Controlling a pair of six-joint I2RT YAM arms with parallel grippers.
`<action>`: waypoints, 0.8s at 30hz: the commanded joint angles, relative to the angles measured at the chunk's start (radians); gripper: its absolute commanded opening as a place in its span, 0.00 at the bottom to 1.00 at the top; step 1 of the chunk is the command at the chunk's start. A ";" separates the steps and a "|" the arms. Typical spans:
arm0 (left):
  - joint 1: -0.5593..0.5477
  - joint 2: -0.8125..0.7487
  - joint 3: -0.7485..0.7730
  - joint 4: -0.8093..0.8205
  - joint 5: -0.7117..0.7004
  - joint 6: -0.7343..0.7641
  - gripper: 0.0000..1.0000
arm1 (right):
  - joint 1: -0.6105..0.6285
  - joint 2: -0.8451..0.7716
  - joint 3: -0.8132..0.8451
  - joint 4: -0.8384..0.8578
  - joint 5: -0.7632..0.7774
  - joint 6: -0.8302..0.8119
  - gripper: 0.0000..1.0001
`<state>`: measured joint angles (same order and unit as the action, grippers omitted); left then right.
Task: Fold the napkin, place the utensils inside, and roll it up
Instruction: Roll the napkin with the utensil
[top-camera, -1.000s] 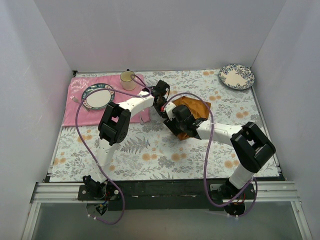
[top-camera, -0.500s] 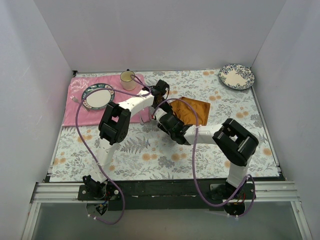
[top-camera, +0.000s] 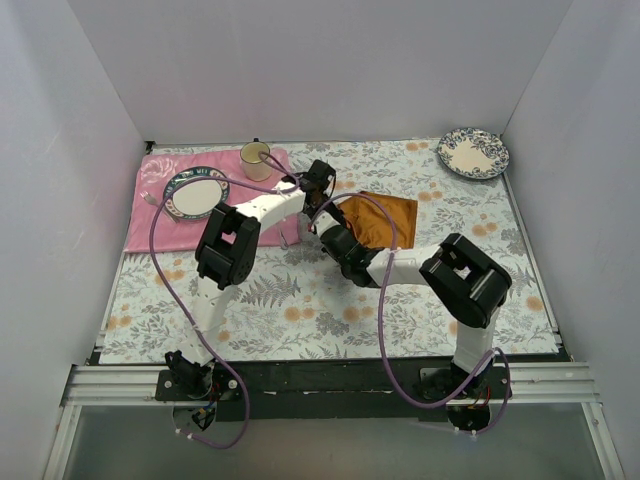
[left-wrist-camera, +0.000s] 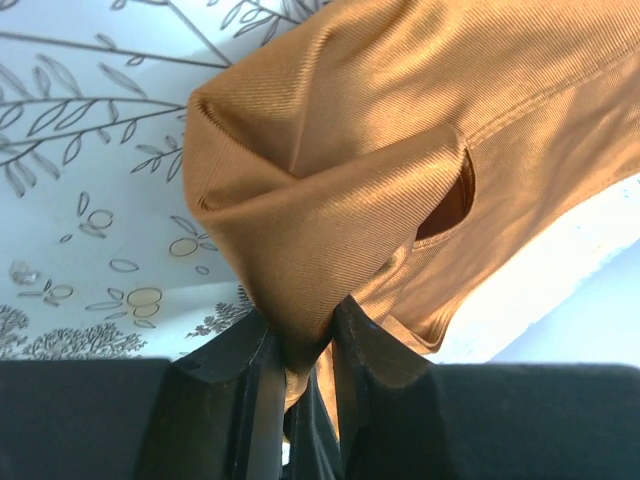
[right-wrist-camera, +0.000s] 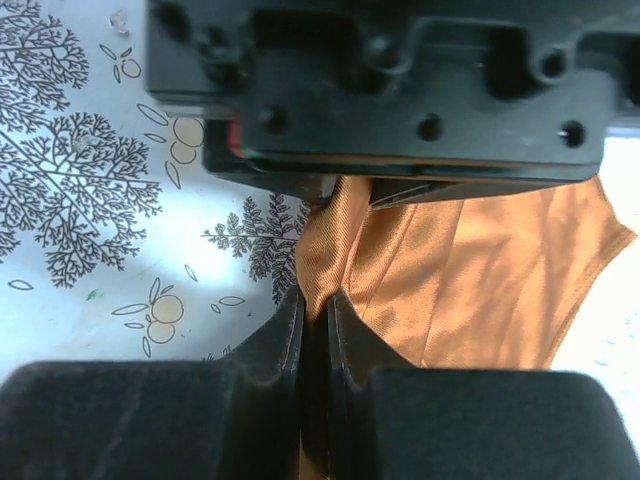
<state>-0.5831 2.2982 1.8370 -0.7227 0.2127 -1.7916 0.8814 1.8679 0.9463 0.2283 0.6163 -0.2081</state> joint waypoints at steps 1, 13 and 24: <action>0.002 0.021 -0.096 -0.038 0.037 0.107 0.00 | -0.056 -0.001 -0.001 -0.109 -0.194 0.055 0.01; 0.035 -0.152 -0.287 0.247 0.060 0.256 0.49 | -0.211 -0.021 0.043 -0.201 -0.601 0.174 0.01; 0.091 -0.331 -0.492 0.400 0.111 0.294 0.70 | -0.305 0.014 0.108 -0.271 -0.822 0.200 0.01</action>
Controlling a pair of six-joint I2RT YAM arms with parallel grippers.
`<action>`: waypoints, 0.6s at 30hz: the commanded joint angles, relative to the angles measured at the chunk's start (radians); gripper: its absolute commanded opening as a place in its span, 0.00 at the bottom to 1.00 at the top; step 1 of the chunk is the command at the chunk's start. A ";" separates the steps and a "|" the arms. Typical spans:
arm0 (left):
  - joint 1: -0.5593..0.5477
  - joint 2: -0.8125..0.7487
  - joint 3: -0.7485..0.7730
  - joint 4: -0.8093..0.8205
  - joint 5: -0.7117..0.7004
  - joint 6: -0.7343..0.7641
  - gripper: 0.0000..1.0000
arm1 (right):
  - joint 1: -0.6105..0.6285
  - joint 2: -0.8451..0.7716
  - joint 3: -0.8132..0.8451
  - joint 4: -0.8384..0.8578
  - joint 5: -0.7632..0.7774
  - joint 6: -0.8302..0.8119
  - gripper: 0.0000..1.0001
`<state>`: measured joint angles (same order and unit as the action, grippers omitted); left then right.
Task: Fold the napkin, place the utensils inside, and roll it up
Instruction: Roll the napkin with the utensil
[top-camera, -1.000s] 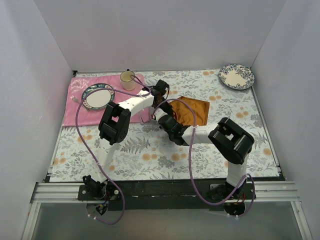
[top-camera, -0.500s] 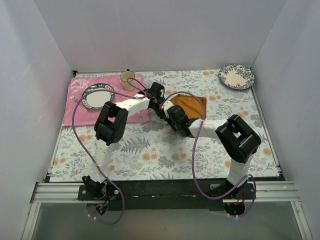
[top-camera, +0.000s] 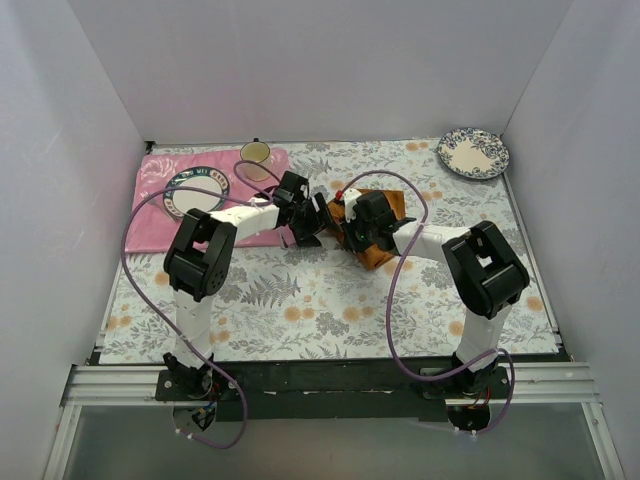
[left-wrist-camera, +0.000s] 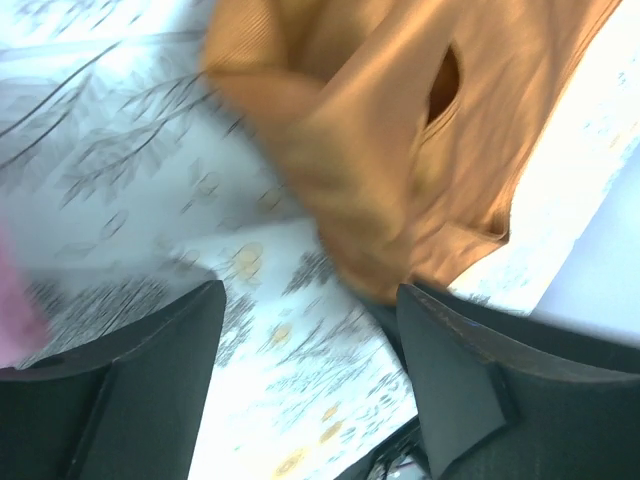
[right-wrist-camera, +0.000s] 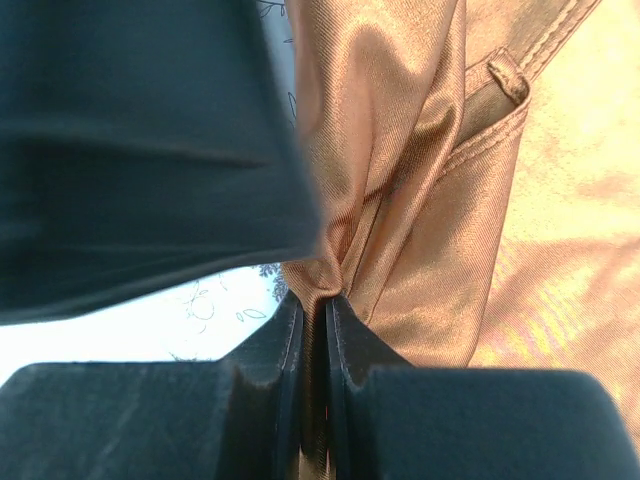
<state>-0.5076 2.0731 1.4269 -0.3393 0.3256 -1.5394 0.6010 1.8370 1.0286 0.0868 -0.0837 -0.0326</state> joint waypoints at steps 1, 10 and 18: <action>0.020 -0.119 -0.104 0.037 -0.003 0.048 0.70 | -0.030 0.051 0.030 -0.136 -0.134 0.025 0.01; 0.029 -0.242 -0.233 0.127 0.012 0.056 0.72 | -0.141 0.174 0.177 -0.260 -0.436 0.069 0.01; 0.027 -0.127 -0.237 0.227 0.135 -0.071 0.81 | -0.268 0.311 0.193 -0.164 -0.784 0.249 0.01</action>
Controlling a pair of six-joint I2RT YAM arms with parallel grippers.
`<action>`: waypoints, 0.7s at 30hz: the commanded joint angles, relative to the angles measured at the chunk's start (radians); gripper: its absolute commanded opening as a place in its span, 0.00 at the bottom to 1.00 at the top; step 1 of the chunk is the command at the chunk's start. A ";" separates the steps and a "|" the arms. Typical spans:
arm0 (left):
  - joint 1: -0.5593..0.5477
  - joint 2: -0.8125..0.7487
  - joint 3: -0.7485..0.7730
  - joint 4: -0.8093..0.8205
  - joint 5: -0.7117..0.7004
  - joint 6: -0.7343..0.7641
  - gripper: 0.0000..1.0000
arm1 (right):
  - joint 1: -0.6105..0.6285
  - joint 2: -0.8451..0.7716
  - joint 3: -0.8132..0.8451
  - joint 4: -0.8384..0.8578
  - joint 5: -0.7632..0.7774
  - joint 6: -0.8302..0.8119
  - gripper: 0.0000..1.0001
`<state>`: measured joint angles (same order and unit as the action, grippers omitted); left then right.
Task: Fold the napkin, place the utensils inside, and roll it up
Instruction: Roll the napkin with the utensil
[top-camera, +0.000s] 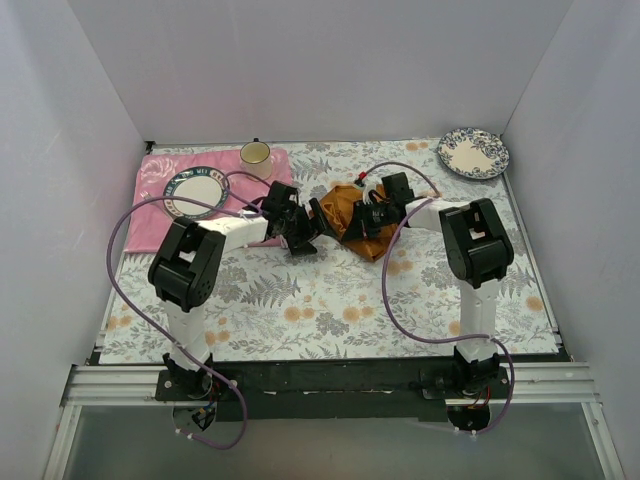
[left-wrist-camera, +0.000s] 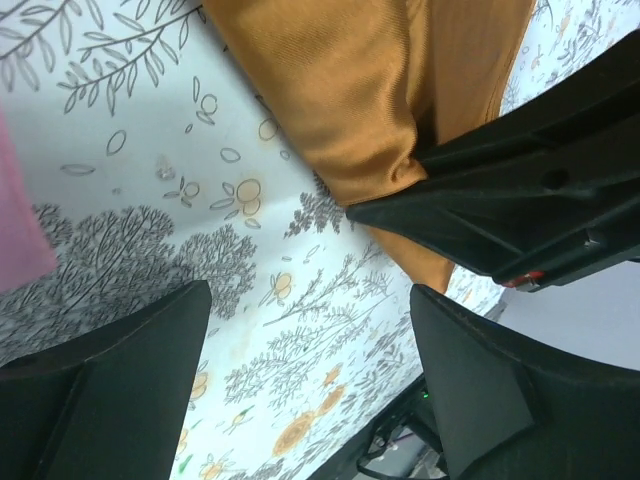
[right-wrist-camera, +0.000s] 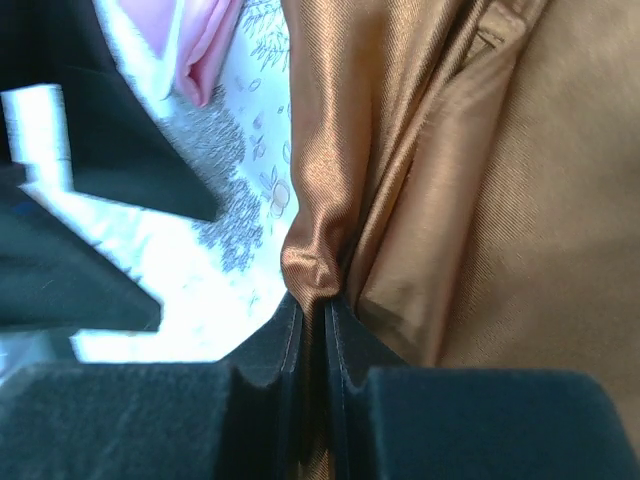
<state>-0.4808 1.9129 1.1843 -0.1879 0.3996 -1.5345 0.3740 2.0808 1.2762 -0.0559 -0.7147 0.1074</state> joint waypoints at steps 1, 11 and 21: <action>0.001 0.043 0.006 0.103 0.055 -0.091 0.81 | -0.047 0.064 -0.081 0.005 -0.167 0.135 0.01; -0.004 0.164 0.116 0.110 -0.056 -0.249 0.75 | -0.076 0.091 -0.176 0.281 -0.287 0.370 0.01; -0.028 0.212 0.199 -0.120 -0.197 -0.222 0.71 | -0.081 0.030 -0.293 0.576 -0.252 0.630 0.01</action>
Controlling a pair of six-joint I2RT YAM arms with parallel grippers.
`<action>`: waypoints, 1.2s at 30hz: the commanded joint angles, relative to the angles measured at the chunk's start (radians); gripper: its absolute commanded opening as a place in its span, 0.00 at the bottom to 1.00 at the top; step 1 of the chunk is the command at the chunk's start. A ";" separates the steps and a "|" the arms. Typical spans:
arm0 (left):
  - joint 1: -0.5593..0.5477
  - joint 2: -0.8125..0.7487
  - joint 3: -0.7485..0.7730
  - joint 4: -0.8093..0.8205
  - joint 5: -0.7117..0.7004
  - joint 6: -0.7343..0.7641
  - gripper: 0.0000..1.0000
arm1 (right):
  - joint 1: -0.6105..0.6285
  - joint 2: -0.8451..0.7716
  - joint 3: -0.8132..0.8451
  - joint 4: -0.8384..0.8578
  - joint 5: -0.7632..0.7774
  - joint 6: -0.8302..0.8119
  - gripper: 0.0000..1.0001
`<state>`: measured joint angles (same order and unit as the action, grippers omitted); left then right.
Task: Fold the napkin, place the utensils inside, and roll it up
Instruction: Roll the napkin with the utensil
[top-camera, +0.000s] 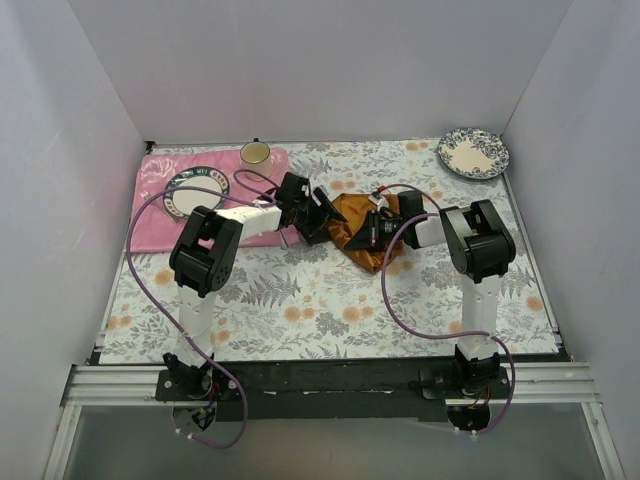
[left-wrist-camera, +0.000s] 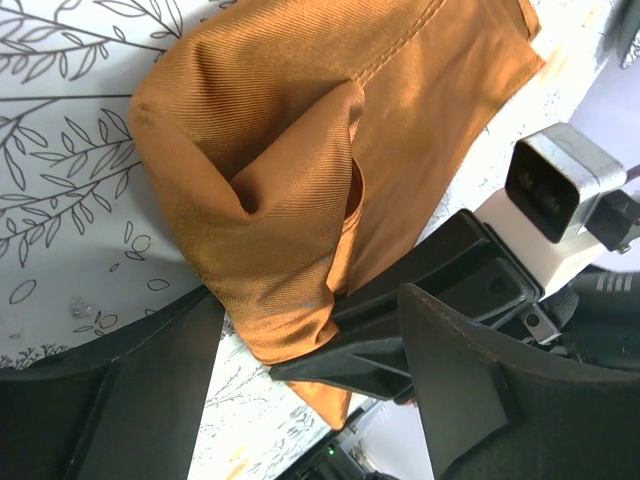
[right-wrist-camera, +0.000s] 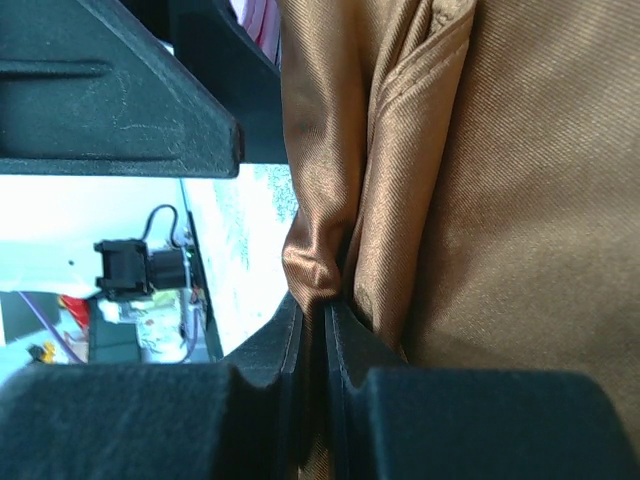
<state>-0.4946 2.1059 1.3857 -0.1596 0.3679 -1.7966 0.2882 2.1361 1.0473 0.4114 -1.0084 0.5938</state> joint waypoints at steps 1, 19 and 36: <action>-0.024 0.014 -0.005 -0.164 -0.178 0.049 0.72 | 0.005 -0.033 -0.088 0.140 0.048 0.197 0.01; -0.045 0.109 0.065 -0.250 -0.204 0.112 0.65 | 0.014 -0.062 -0.280 0.639 0.177 0.596 0.01; -0.047 0.135 0.076 -0.165 -0.222 0.167 0.04 | 0.028 -0.152 -0.258 0.329 0.212 0.271 0.11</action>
<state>-0.5346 2.1799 1.4796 -0.2306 0.2932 -1.7206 0.3012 2.0796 0.7490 0.9653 -0.7914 1.1431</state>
